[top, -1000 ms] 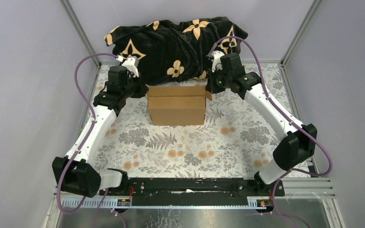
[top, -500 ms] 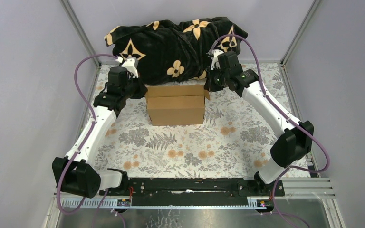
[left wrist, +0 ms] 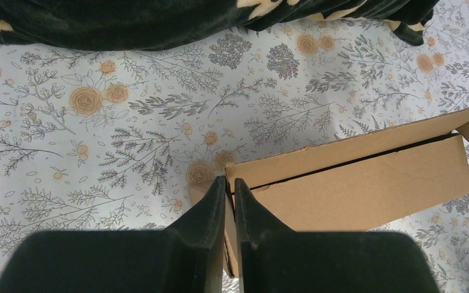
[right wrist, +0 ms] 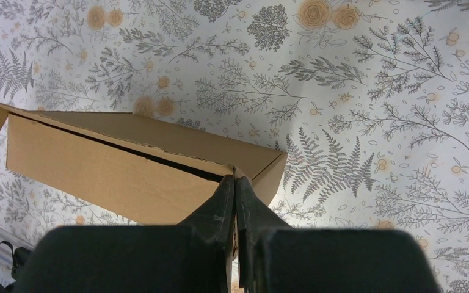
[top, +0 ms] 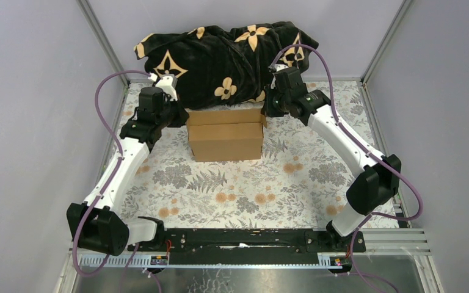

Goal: Fold the paper box

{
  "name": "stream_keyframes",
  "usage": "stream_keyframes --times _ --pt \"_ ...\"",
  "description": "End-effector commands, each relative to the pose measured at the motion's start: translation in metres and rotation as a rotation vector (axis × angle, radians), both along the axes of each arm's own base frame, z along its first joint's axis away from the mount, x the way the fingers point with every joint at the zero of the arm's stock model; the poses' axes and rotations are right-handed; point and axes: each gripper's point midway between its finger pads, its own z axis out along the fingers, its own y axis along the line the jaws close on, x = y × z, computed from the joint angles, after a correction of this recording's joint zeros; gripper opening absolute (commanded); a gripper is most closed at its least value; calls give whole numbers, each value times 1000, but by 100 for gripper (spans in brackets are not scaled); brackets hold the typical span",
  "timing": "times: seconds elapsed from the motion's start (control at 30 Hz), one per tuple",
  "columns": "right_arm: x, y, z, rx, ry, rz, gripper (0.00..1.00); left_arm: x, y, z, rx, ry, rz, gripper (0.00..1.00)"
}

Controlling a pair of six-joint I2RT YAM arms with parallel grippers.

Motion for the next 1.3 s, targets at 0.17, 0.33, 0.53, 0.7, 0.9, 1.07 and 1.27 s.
stream_keyframes --times 0.17,0.33,0.53,0.7,0.9,1.07,1.27 --pt "-23 47 -10 73 63 7 0 -17 -23 -20 -41 76 -93 13" --pt "-29 51 -16 72 61 -9 0 -18 -24 -20 -41 77 -96 13" --pt "-31 44 -20 59 34 -64 0 -19 -25 -22 -40 81 -100 13" --pt "-33 38 -24 56 10 -104 0 -20 -27 -24 -41 84 -102 13" --pt "-38 35 -32 52 -1 -130 0 -20 -28 -26 -39 87 -104 13" --pt "-40 34 -41 50 -3 -143 0 -21 -27 -26 -36 87 -104 13" --pt "-42 31 -49 45 2 -157 0 -21 -28 -26 -36 88 -106 13"
